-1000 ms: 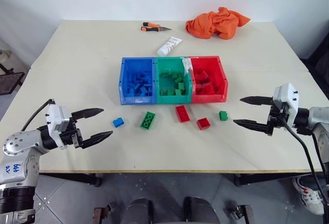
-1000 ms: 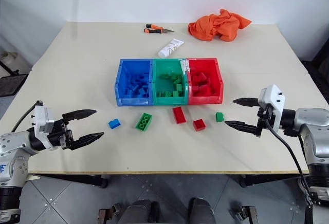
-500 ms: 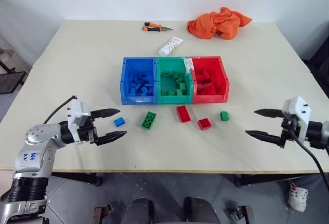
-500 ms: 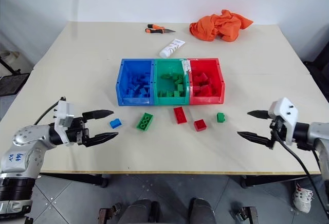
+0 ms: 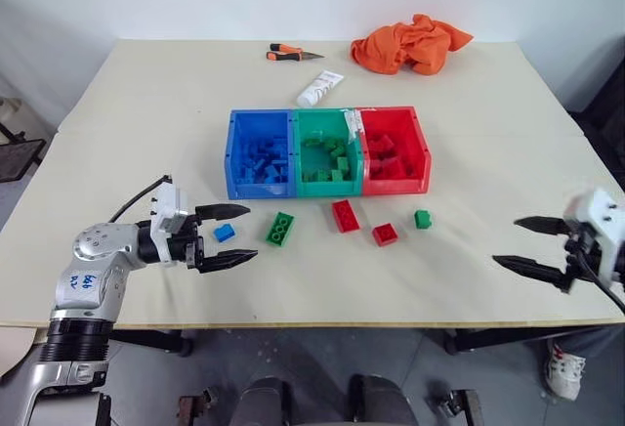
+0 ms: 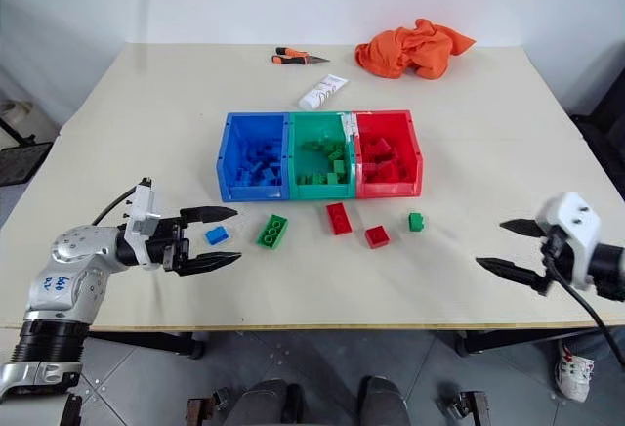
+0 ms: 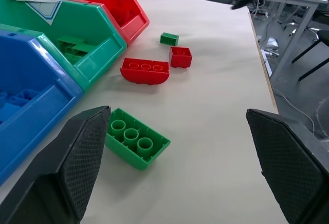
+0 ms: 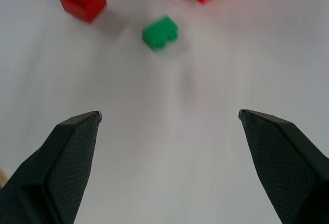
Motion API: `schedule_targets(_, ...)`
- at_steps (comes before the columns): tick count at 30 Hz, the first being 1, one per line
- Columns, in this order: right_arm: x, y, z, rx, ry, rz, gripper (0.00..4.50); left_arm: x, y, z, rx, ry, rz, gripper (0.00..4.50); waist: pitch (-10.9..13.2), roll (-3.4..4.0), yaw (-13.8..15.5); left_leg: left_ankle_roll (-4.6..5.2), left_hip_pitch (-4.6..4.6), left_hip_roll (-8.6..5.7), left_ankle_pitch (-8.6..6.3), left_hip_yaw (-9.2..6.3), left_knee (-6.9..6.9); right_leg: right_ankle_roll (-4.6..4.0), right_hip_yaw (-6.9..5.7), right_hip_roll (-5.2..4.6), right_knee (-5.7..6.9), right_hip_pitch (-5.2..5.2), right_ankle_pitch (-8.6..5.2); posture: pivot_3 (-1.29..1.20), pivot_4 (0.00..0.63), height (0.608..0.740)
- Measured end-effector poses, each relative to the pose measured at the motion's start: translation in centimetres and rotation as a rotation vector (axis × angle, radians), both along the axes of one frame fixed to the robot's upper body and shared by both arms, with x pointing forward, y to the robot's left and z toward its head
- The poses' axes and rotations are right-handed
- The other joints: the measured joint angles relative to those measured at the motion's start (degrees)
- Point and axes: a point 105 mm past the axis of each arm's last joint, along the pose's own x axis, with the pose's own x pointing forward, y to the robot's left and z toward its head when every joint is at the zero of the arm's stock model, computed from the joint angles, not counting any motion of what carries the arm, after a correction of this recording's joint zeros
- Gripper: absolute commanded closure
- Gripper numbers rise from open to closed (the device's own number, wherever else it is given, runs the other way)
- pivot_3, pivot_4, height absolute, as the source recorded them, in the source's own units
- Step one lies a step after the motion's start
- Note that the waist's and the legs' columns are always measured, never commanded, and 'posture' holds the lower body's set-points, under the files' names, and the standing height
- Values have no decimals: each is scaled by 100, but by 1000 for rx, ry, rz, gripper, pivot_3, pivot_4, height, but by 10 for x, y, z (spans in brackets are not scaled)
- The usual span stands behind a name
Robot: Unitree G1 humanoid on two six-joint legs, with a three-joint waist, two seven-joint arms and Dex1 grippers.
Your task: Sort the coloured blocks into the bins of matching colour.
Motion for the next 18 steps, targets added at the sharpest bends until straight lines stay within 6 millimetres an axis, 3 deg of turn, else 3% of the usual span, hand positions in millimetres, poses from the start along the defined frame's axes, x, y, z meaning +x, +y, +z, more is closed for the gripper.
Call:
schedule_targets(9,55,51,-40,20,55,129,0,-19,3,-5,7,-3,14,9,1,1,-25,0,-4,-2,0,-3,6,0,-1,-1,5,-1,0,0,150,740)
schedule_targets(16,75,61,-53,-12,55,151,0,-28,9,-6,16,-5,62,9,1,2,-18,1,-5,-6,0,-16,10,0,-5,-2,8,3,0,0,150,740)
schedule_targets(18,76,61,-54,-18,54,156,394,-29,9,-7,15,0,71,0,0,1,-24,0,-4,-4,0,-15,10,0,-5,0,9,4,0,0,150,740)
